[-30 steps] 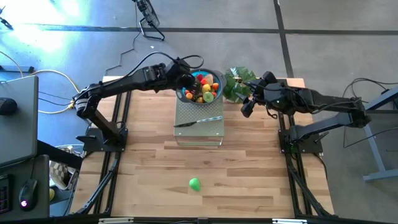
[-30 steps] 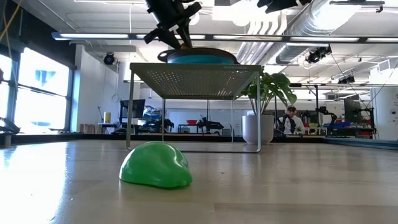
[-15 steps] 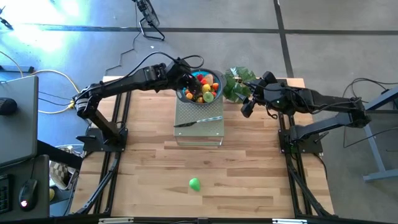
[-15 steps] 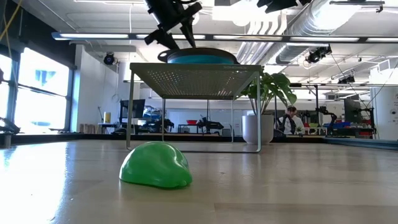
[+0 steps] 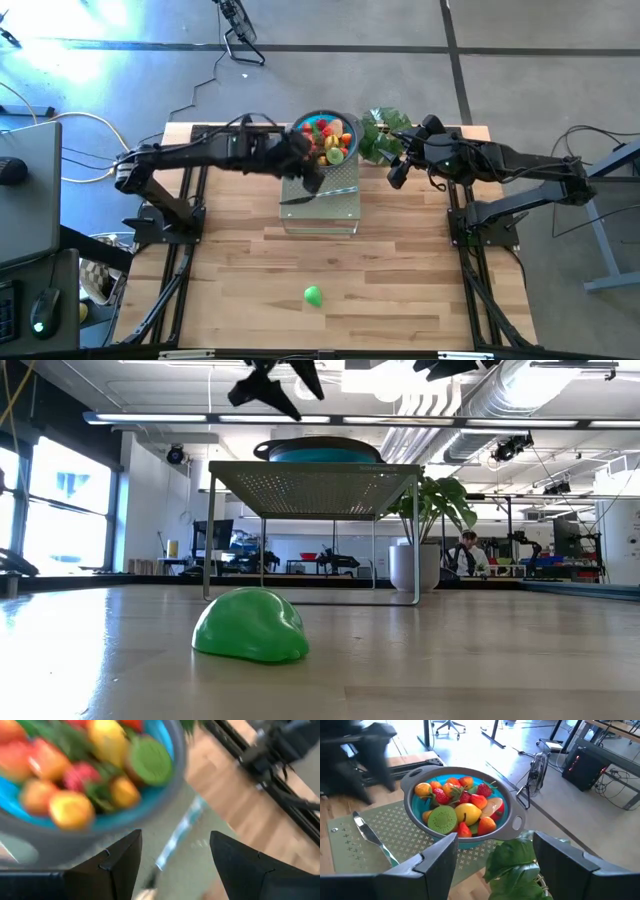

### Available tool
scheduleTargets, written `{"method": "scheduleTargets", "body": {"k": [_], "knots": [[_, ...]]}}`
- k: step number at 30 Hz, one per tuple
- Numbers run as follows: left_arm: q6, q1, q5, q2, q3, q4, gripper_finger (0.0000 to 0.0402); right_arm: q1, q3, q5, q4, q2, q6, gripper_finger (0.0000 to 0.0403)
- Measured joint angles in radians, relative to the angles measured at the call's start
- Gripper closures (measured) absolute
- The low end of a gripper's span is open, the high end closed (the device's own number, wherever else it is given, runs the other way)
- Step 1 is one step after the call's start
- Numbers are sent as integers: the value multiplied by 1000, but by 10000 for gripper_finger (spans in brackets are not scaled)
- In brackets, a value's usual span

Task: Pick & Place Fruit
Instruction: Put the green pear in the blue bowl on the shelf

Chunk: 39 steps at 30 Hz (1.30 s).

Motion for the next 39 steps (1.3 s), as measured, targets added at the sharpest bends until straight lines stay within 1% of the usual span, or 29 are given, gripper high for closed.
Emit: {"method": "scheduleTargets", "body": {"k": [4, 10, 16, 20, 24, 26, 29, 31, 33, 34, 37, 39], "knots": [[-87, -93, -4, 0, 0, -31, 171, 0, 0, -22, 0, 0, 0, 152], [-247, -243, -52, 0, 0, -71, 171, 0, 0, -75, 0, 0, 11, 152], [-406, -381, -125, 29, 0, -86, 171, 0, 0, -131, 0, 0, 29, 152], [-505, -452, -135, 54, -1, -90, 171, 0, 0, -164, 0, 0, 57, 152], [-619, -509, -143, 76, -2, -84, 171, 0, 0, -204, 0, 0, 64, 152], [-686, -527, -147, 102, 3, -48, 171, 0, 0, -235, 0, 0, 63, 152], [-782, -566, -149, 131, -3, -53, 171, 0, 0, -263, 0, 0, 47, 152], [-853, -577, -150, 152, 2, -9, 171, 0, 0, -263, 0, 0, 21, 152], [-938, -598, -150, 174, -1, -19, 172, 0, 0, -263, -2, 0, -2, 152], [-974, -599, -151, 192, -1, 3, 172, 0, 0, -263, -3, 0, -9, 152], [-1061, -618, -146, 227, -2, 25, 172, 0, 0, -264, -14, 0, -26, 152], [-1117, -623, -142, 253, 2, 67, 172, 0, 0, -273, -28, 0, -26, 152]]}}
